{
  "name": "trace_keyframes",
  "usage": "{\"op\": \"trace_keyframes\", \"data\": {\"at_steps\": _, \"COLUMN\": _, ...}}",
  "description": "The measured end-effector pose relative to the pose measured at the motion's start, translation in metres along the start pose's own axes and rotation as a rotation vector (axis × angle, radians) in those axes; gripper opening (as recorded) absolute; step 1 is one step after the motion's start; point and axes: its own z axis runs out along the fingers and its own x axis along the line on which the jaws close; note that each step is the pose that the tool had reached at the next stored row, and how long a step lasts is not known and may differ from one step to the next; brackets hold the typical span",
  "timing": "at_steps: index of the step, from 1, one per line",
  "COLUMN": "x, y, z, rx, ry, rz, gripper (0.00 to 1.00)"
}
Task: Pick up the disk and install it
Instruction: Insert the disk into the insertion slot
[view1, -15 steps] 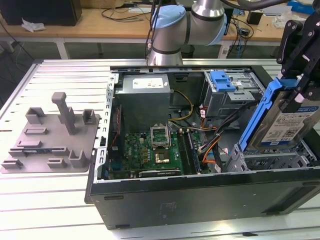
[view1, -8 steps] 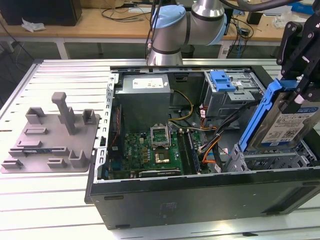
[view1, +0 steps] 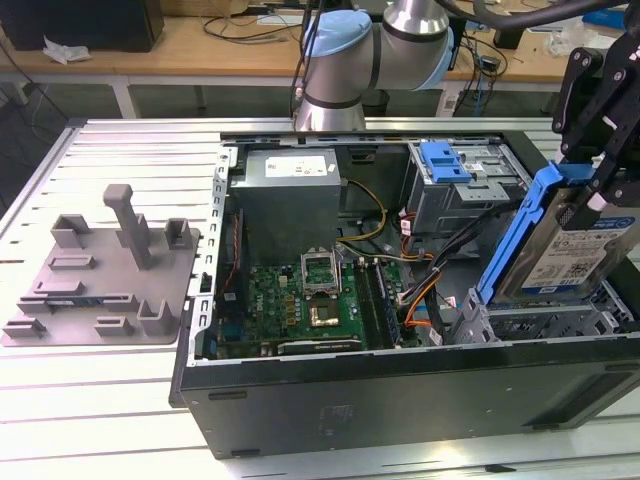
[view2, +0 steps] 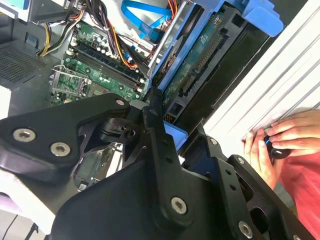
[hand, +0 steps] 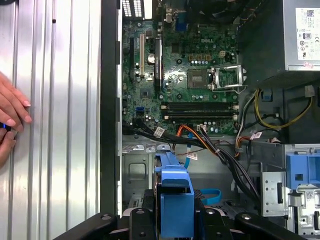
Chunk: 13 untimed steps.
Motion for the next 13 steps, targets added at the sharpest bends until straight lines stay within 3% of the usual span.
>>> {"op": "trace_keyframes", "data": {"at_steps": 13, "x": 0.0002, "y": -0.0006, "z": 0.0101, "rx": -0.0001, "ry": 0.0001, "rz": -0.002, "gripper": 0.37}}
